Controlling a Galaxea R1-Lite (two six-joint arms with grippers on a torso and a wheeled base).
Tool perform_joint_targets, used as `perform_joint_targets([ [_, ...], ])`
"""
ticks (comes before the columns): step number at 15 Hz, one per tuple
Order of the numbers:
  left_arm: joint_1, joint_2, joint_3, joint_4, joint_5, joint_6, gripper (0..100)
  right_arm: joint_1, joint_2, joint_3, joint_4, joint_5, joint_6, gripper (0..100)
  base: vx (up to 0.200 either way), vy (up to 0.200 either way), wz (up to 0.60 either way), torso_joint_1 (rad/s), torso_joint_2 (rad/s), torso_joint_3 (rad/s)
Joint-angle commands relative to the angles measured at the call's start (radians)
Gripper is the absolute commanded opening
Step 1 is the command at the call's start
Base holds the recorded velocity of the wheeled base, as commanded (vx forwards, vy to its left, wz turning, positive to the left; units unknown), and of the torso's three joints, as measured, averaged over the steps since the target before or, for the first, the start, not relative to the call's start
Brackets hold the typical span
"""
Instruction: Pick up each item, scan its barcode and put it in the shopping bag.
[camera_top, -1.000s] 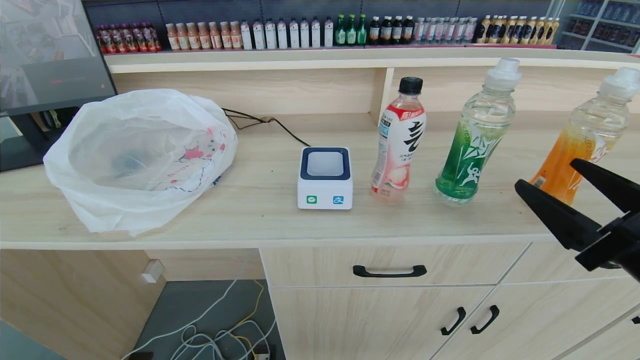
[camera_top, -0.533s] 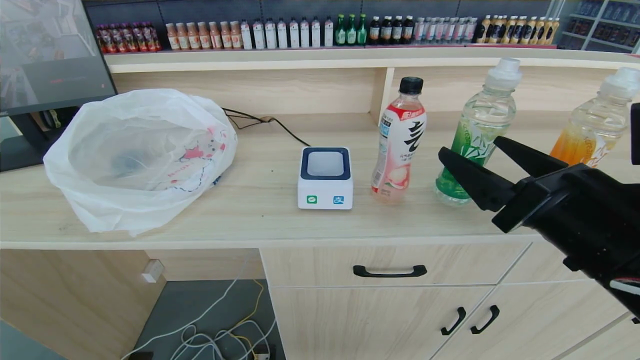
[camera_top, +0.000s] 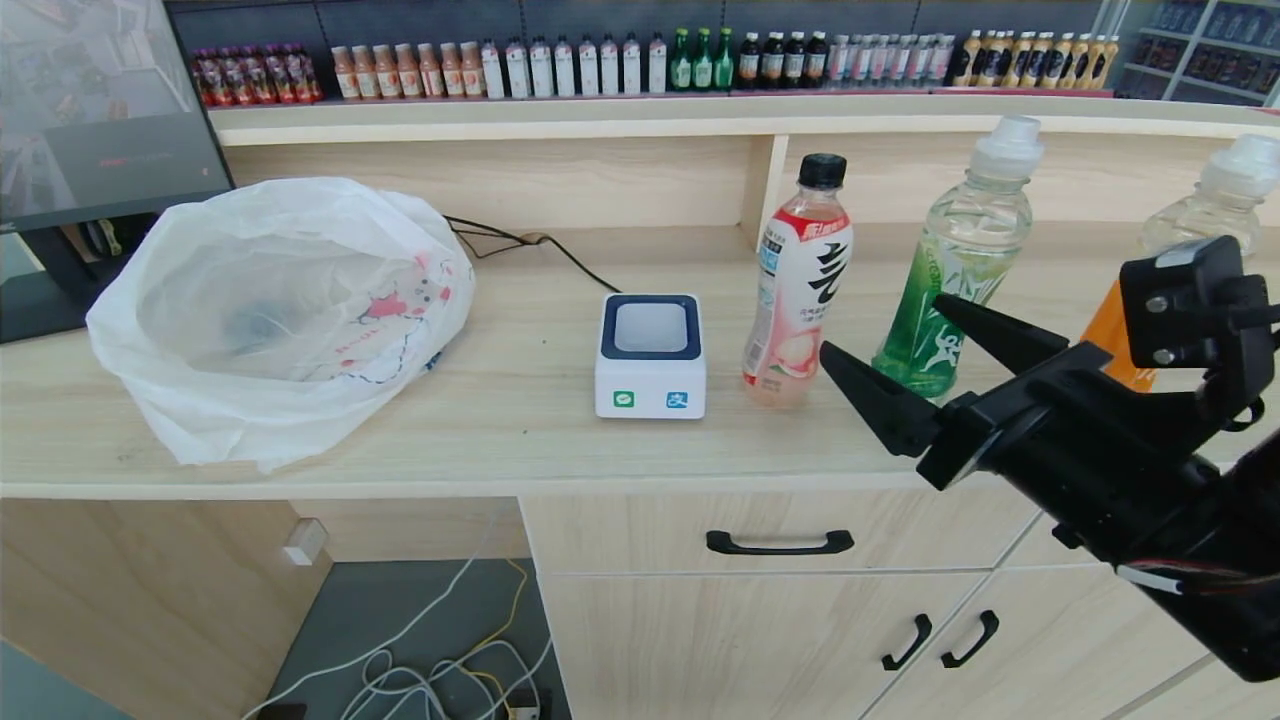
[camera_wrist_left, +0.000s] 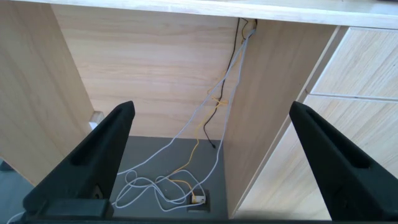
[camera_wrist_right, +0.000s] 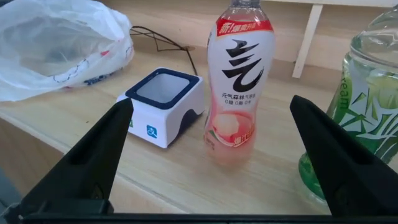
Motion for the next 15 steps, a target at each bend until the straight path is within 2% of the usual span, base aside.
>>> perform_joint_targets([
  [1, -0.002, 0.000, 0.000, 0.000, 0.000, 0.000, 100, -0.025, 0.041, -0.020, -0.006, 0.001, -0.001, 100, 0.000, 0.000, 0.00, 0.000, 0.00, 0.000],
  [10, 0.000, 0.000, 0.000, 0.000, 0.001, 0.000, 100, -0.041, 0.176, -0.079, -0.062, -0.027, -0.042, 100, 0.000, 0.000, 0.00, 0.000, 0.00, 0.000],
  [15, 0.000, 0.000, 0.000, 0.000, 0.000, 0.000, 100, -0.044, 0.255, -0.161, -0.077, -0.036, -0.041, 100, 0.000, 0.000, 0.00, 0.000, 0.00, 0.000],
])
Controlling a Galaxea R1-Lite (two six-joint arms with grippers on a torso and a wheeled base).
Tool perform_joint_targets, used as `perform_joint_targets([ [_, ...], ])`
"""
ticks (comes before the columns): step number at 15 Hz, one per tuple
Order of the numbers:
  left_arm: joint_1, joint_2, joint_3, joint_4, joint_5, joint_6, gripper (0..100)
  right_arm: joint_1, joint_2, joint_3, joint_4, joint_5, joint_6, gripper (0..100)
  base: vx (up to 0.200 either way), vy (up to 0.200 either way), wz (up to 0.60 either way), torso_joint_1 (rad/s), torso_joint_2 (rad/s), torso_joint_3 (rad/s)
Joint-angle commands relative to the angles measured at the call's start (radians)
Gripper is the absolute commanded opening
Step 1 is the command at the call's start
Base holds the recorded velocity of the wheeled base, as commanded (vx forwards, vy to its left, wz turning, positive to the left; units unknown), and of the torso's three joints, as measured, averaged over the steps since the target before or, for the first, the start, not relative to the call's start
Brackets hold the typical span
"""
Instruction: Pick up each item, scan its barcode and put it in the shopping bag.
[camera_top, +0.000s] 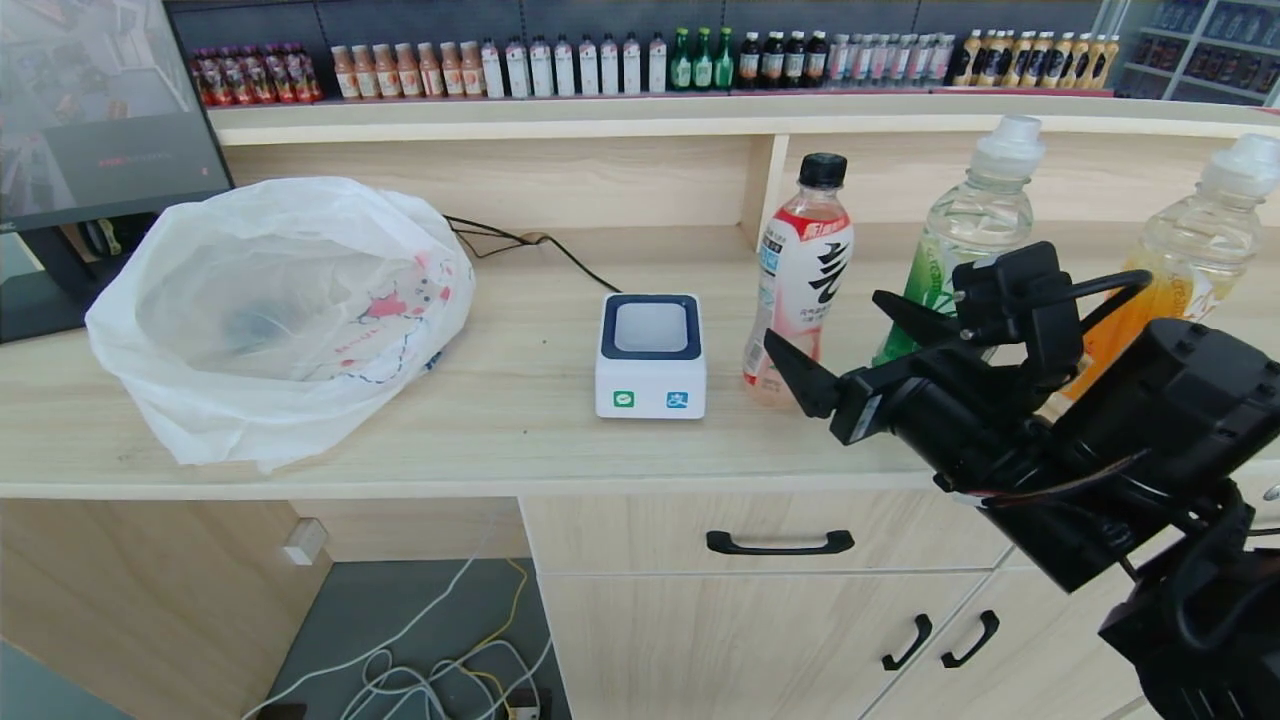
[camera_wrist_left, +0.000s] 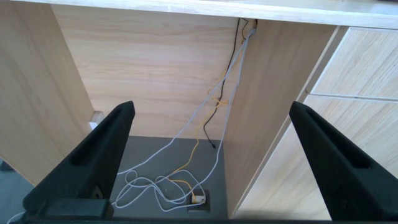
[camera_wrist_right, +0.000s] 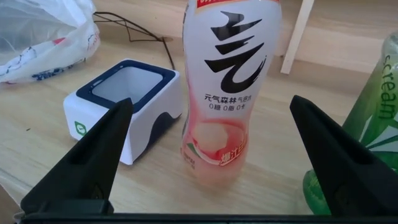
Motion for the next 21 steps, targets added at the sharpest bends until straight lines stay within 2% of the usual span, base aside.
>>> perform_joint_targets([
  [1, 0.000, 0.000, 0.000, 0.000, 0.000, 0.000, 100, -0.004, 0.047, -0.037, -0.003, -0.022, 0.000, 100, 0.000, 0.000, 0.00, 0.000, 0.00, 0.000],
  [6, -0.002, 0.000, 0.000, 0.000, 0.000, 0.000, 100, -0.019, 0.118, -0.108, -0.009, -0.066, 0.028, 100, 0.000, 0.000, 0.00, 0.000, 0.00, 0.000],
  [14, 0.000, 0.000, 0.000, 0.000, 0.000, 0.000, 100, -0.022, 0.179, -0.209, -0.010, -0.069, 0.034, 100, 0.000, 0.000, 0.00, 0.000, 0.00, 0.000],
  [17, 0.000, 0.000, 0.000, 0.000, 0.000, 0.000, 100, -0.046, 0.190, -0.221, -0.010, -0.077, 0.061, 100, 0.000, 0.000, 0.00, 0.000, 0.00, 0.000],
  [21, 0.000, 0.000, 0.000, 0.000, 0.000, 0.000, 100, -0.032, 0.208, -0.246, -0.010, -0.077, 0.061, 100, 0.000, 0.000, 0.00, 0.000, 0.00, 0.000],
])
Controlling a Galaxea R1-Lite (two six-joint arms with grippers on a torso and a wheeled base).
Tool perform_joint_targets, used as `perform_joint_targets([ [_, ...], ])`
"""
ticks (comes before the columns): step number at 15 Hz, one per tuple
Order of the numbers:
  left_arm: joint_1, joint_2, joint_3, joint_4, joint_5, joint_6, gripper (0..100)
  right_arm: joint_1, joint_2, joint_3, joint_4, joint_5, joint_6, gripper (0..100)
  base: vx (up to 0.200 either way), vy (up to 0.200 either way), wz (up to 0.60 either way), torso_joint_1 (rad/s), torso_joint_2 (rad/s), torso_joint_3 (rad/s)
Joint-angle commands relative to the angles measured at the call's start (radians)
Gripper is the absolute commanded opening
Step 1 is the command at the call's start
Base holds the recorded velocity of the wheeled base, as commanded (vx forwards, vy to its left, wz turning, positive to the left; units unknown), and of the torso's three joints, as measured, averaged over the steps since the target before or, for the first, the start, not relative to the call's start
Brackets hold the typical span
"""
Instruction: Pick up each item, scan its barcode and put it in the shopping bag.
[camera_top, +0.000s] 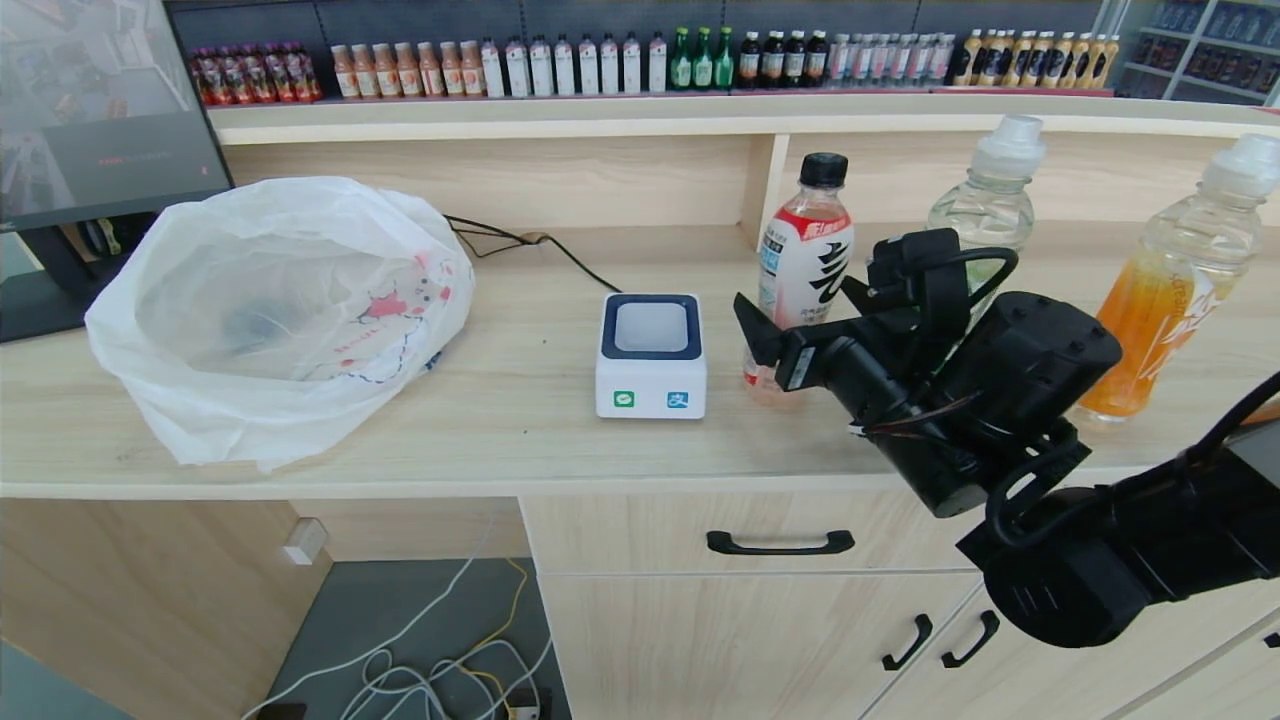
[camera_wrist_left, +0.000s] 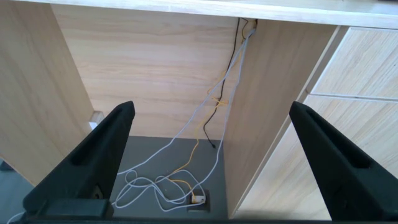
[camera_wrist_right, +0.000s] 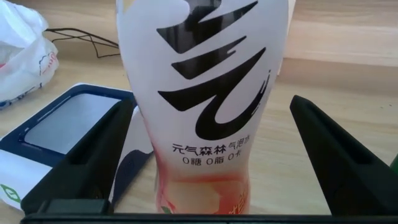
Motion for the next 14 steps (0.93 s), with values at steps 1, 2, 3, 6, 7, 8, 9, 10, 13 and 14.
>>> perform_joint_targets([
  [1, 0.000, 0.000, 0.000, 0.000, 0.001, 0.000, 100, 0.002, 0.015, -0.035, 0.000, 0.000, -0.001, 100, 0.000, 0.000, 0.00, 0.000, 0.00, 0.000],
  [2, 0.000, 0.000, 0.000, 0.000, 0.000, 0.000, 100, 0.002, 0.023, -0.047, 0.000, 0.001, 0.003, 100, 0.000, 0.000, 0.00, 0.000, 0.00, 0.000],
  [3, 0.000, 0.000, 0.000, 0.000, 0.000, 0.000, 100, 0.002, 0.031, -0.055, 0.000, 0.006, 0.003, 100, 0.000, 0.000, 0.00, 0.000, 0.00, 0.000],
  [6, 0.000, 0.000, 0.000, 0.000, 0.000, 0.000, 100, 0.002, 0.046, -0.078, -0.001, 0.003, 0.014, 100, 0.000, 0.000, 0.00, 0.000, 0.00, 0.000],
  [7, 0.000, 0.000, 0.000, 0.000, 0.000, 0.000, 100, 0.000, 0.052, -0.090, -0.009, 0.001, 0.014, 100, 0.000, 0.000, 0.00, 0.000, 0.00, 0.000],
  [8, 0.000, 0.000, 0.000, 0.000, 0.000, 0.000, 100, 0.000, 0.061, -0.104, -0.009, 0.000, 0.014, 100, 0.000, 0.000, 0.00, 0.000, 0.00, 0.000],
  [9, 0.000, 0.000, 0.000, 0.000, 0.000, 0.000, 100, 0.002, 0.066, -0.116, -0.009, 0.000, 0.014, 100, 0.000, 0.000, 0.00, 0.000, 0.00, 0.000],
  [10, 0.000, 0.000, 0.000, 0.000, 0.000, 0.000, 100, 0.002, 0.072, -0.121, -0.014, -0.002, 0.014, 100, 0.000, 0.000, 0.00, 0.000, 0.00, 0.000],
  [13, 0.000, 0.000, 0.000, 0.000, 0.001, 0.000, 100, 0.003, 0.078, -0.120, -0.021, -0.008, 0.014, 100, 0.000, 0.000, 0.00, 0.000, 0.00, 0.000],
  [14, 0.000, 0.000, 0.000, 0.000, 0.000, 0.000, 100, 0.003, 0.078, -0.121, -0.021, -0.008, 0.014, 100, 0.000, 0.000, 0.00, 0.000, 0.00, 0.000],
])
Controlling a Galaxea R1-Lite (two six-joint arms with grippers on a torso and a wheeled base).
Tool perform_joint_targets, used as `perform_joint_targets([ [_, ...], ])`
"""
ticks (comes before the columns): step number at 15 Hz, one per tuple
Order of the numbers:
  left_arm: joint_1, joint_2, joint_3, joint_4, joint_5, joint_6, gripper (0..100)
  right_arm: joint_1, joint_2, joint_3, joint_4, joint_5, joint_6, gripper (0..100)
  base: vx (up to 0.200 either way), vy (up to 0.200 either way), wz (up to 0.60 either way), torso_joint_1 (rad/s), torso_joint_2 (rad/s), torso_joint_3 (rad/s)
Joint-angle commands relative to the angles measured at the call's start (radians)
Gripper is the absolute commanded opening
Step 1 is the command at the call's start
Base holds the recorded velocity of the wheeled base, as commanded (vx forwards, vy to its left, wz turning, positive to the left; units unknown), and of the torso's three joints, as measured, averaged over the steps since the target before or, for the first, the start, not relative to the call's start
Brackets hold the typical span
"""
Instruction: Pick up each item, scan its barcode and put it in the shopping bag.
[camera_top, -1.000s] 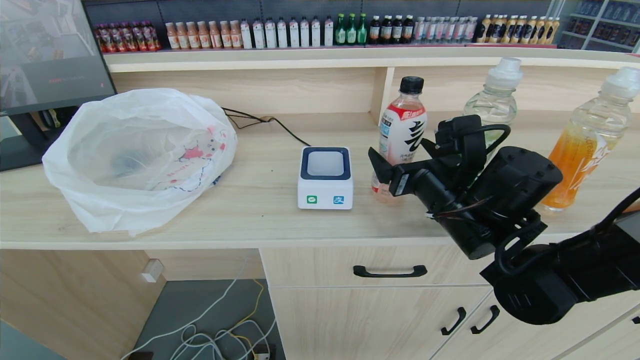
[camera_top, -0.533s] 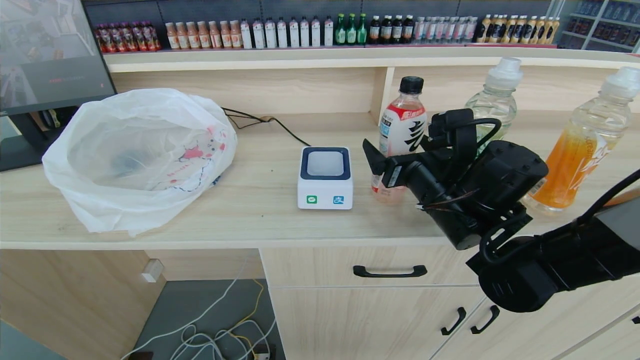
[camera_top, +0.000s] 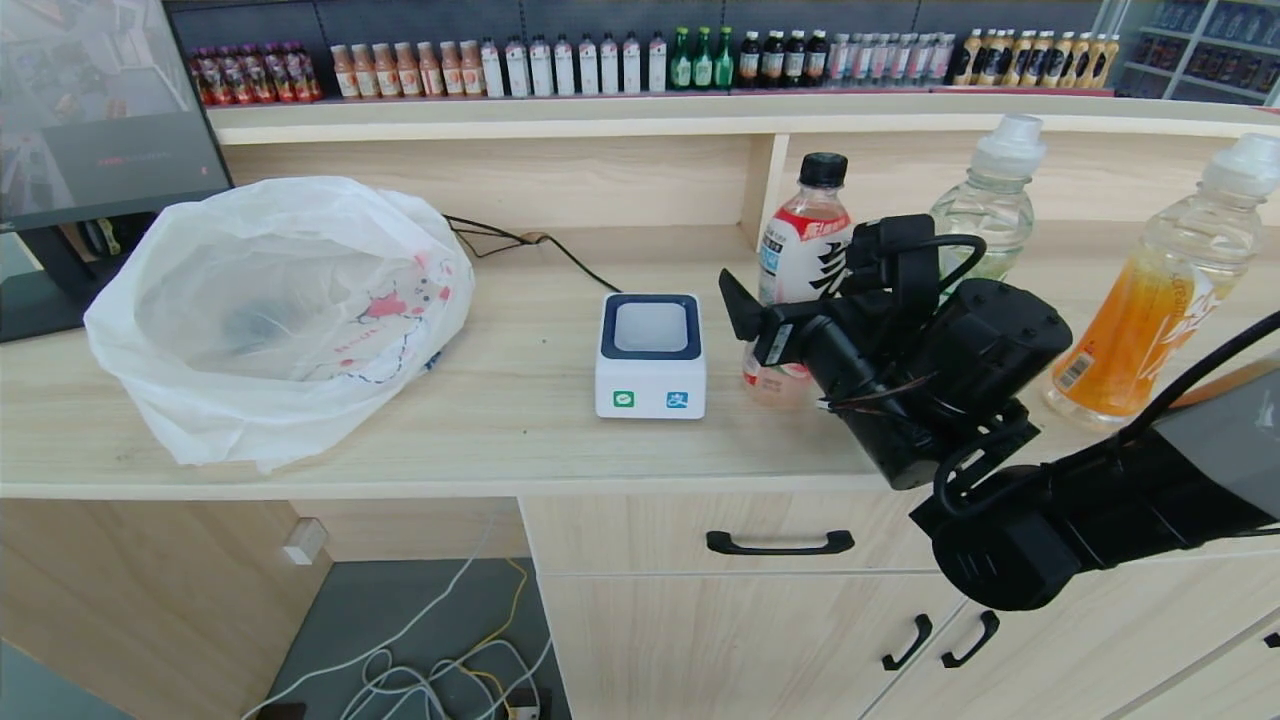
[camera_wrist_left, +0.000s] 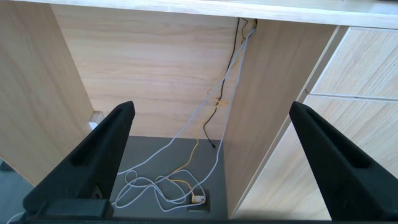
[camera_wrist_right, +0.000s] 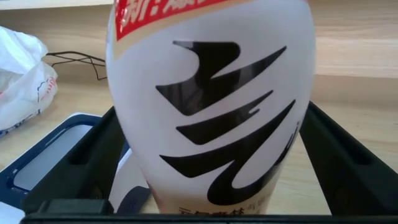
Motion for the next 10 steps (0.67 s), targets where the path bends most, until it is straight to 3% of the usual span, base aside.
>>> perform_joint_targets([
  [1, 0.000, 0.000, 0.000, 0.000, 0.000, 0.000, 100, 0.004, 0.007, -0.004, 0.000, -0.003, 0.000, 100, 0.000, 0.000, 0.00, 0.000, 0.00, 0.000],
  [4, 0.000, 0.000, 0.000, 0.000, 0.000, 0.000, 100, 0.004, 0.011, -0.016, -0.001, -0.007, 0.000, 100, 0.000, 0.000, 0.00, 0.000, 0.00, 0.000],
  [5, 0.000, 0.000, 0.000, 0.000, 0.000, 0.000, 100, 0.003, 0.011, -0.015, -0.003, -0.009, 0.000, 0, 0.000, 0.000, 0.00, 0.000, 0.00, 0.000],
  [10, 0.000, 0.000, 0.000, 0.000, 0.001, 0.000, 100, 0.004, 0.014, -0.035, -0.017, -0.009, 0.000, 0, 0.000, 0.000, 0.00, 0.000, 0.00, 0.000],
])
